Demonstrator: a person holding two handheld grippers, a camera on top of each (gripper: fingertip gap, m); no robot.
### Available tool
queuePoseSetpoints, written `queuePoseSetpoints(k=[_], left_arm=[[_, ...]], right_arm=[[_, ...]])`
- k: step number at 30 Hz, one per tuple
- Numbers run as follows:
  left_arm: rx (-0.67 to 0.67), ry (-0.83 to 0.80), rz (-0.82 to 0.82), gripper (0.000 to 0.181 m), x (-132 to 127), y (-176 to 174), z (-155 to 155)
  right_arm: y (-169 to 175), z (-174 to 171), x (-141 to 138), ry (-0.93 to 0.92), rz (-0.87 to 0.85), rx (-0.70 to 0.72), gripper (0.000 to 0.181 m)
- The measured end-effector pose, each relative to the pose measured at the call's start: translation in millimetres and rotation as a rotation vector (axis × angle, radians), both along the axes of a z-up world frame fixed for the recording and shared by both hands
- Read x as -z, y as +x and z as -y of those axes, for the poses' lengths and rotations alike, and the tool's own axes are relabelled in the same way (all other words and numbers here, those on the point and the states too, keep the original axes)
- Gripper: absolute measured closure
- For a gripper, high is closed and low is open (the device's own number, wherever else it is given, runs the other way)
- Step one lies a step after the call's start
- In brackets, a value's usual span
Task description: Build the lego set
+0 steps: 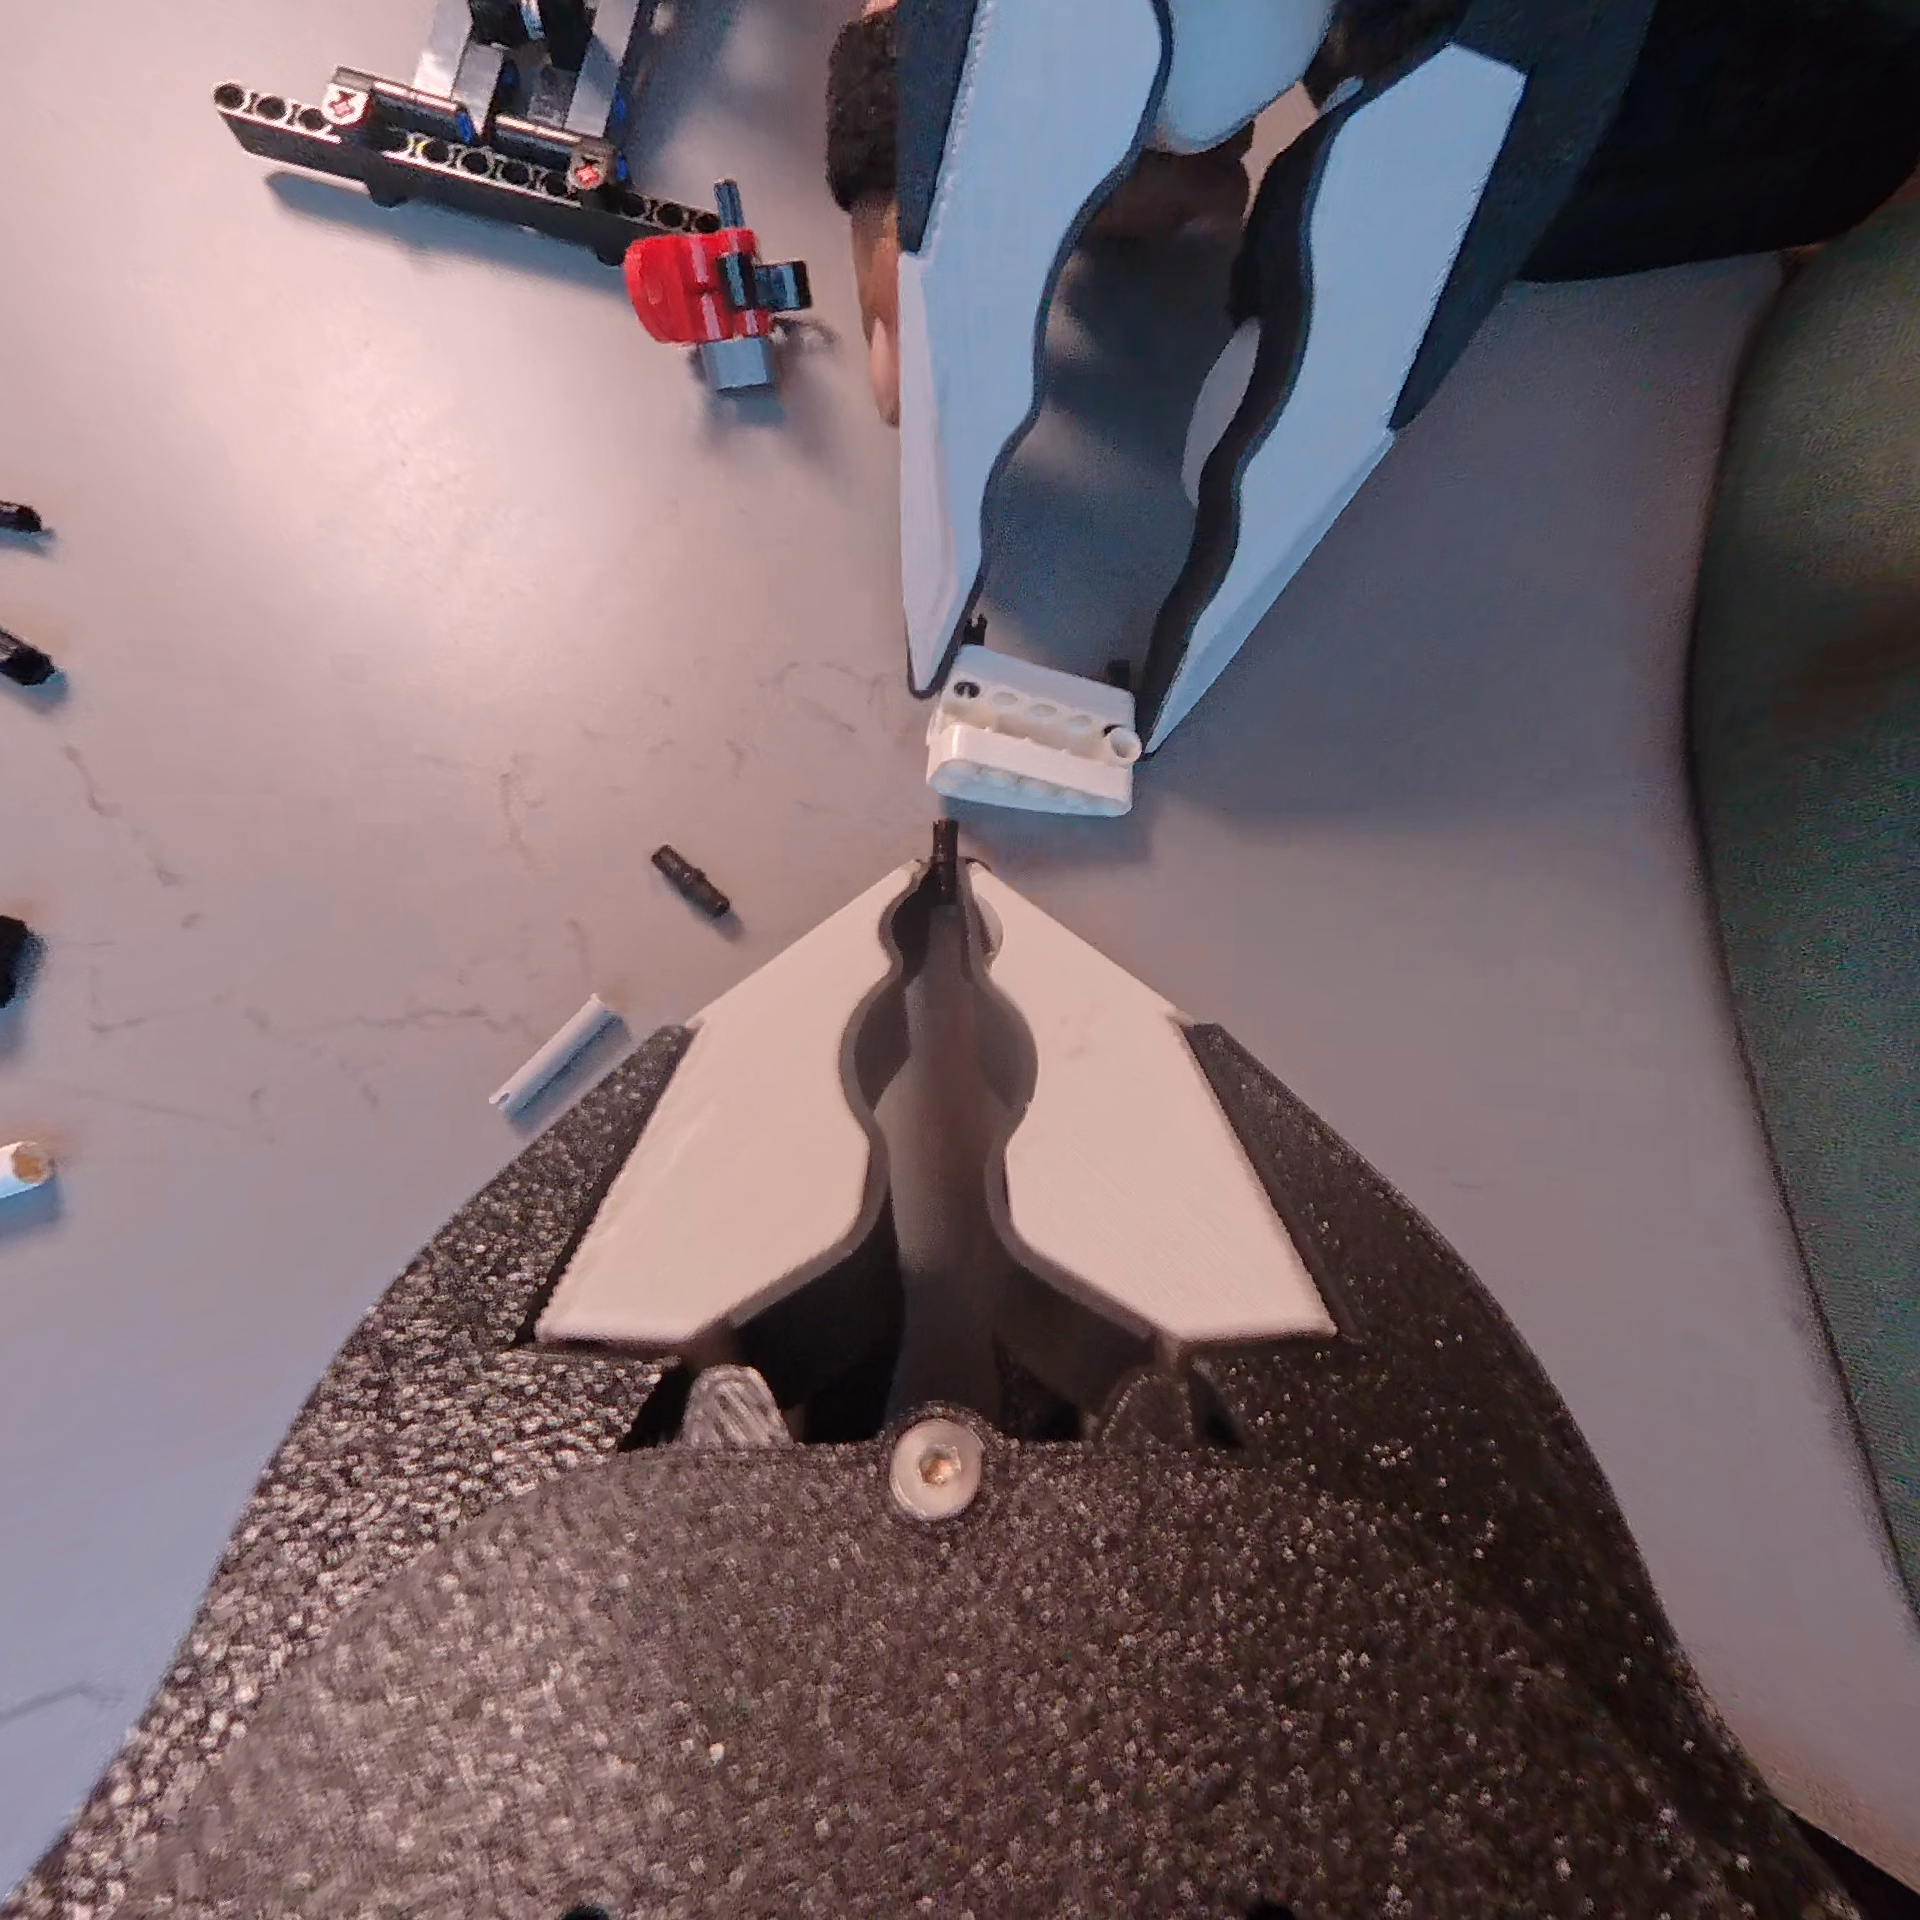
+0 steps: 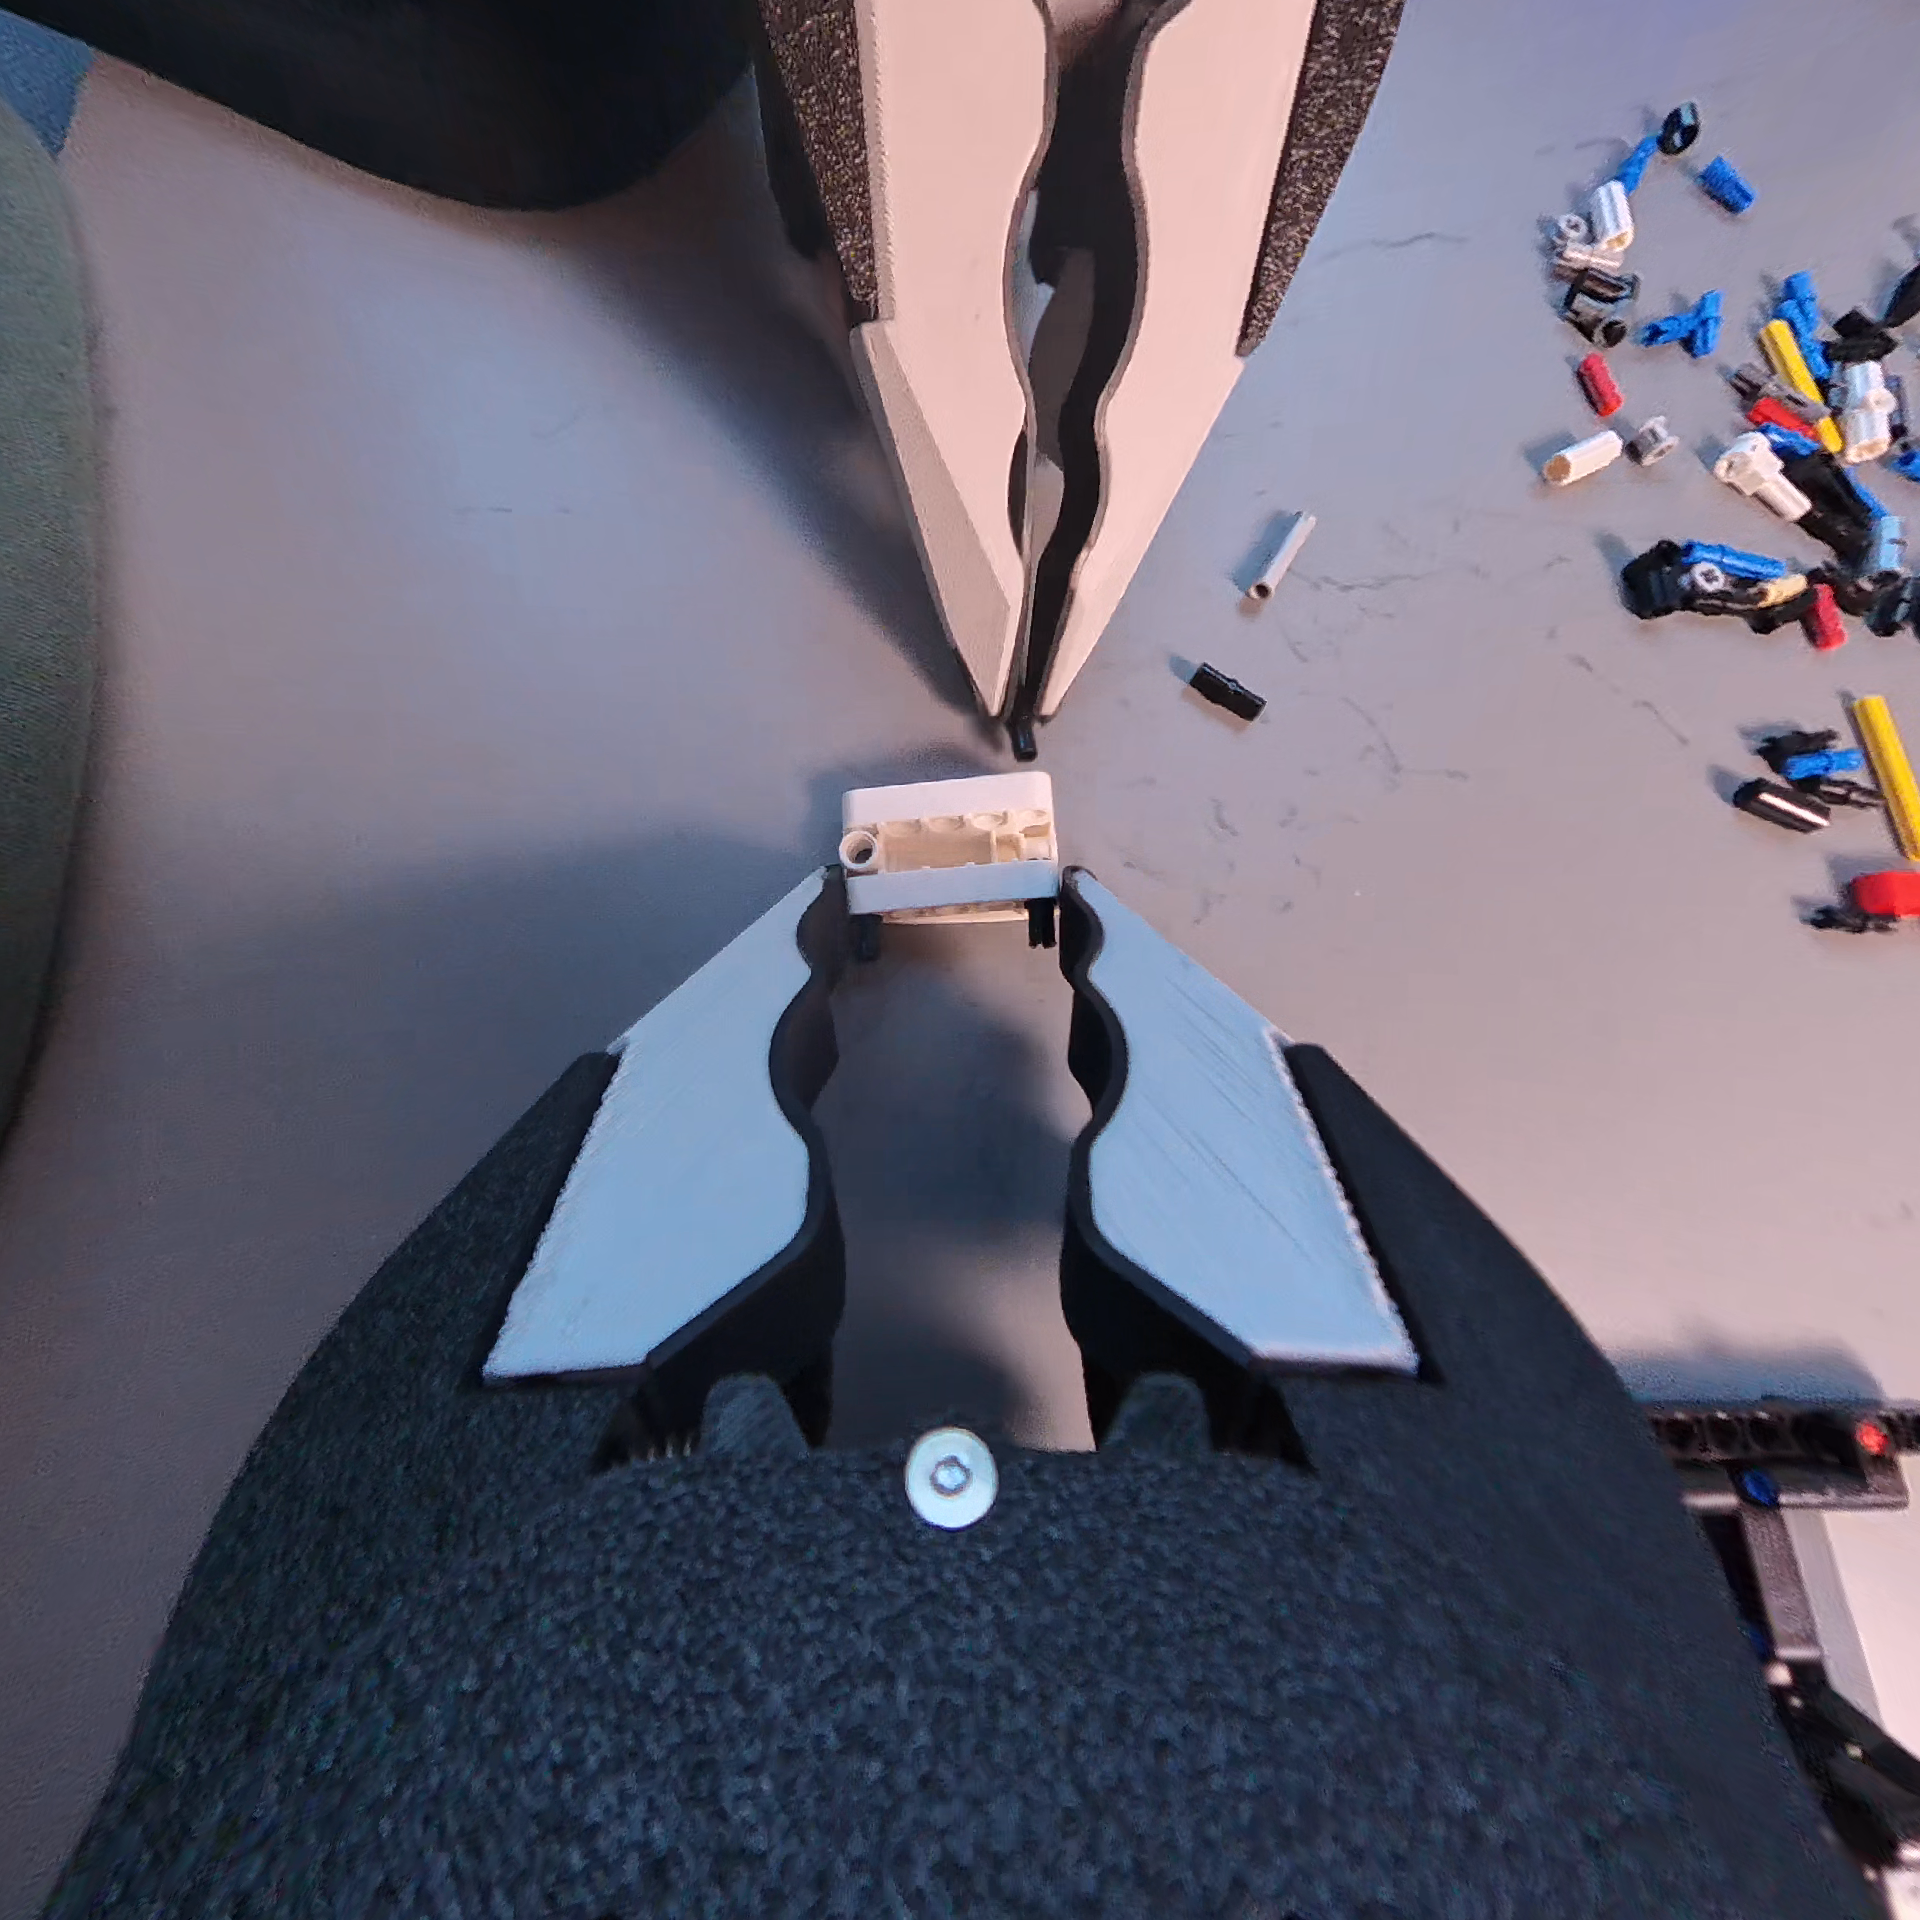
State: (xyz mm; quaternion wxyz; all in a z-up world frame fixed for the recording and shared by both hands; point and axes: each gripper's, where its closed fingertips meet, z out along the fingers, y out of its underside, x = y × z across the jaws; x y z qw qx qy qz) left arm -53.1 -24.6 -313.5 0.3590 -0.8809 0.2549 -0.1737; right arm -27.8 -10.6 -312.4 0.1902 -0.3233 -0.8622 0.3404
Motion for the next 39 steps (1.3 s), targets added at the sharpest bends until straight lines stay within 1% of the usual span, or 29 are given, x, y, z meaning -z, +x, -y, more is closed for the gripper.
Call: queuePoseSetpoints(k=[4, 12, 18, 22, 28, 32, 36, 39], left_arm=[[0.009, 0.013, 0.071, 0.177, -11, 9, 0], [0.014, 0.006, 0.096, 0.177, -13, 13, 0], [-0.004, -0.004, 0.055, 0.177, -10, 4, 2], [0.019, -0.019, 0.060, 0.177, -8, 9, 4], [0.018, -0.033, 0.051, 0.177, -7, 10, 4], [0.006, -0.062, 0.052, 0.178, -9, 10, 4], [-0.022, -0.125, 0.116, 0.178, -10, 11, 5], [-0.041, -0.157, 0.134, 0.178, -10, 12, 5]], right_arm=[[-1, 2, 0, -0.005, -0.008, -0.021, 0.141], [1, 7, 0, 0.001, -0.017, -0.042, 0.141], [2, 7, 0, 0.001, -0.018, -0.048, 0.141], [2, 8, 0, 0.003, -0.019, -0.049, 0.141], [2, 8, 0, 0.011, -0.023, -0.053, 0.141], [2, 8, -1, 0.056, -0.032, -0.067, 0.141], [1, 9, -1, 0.106, -0.043, -0.082, 0.141], [2, 9, -2, 0.135, -0.034, -0.081, 0.141]])
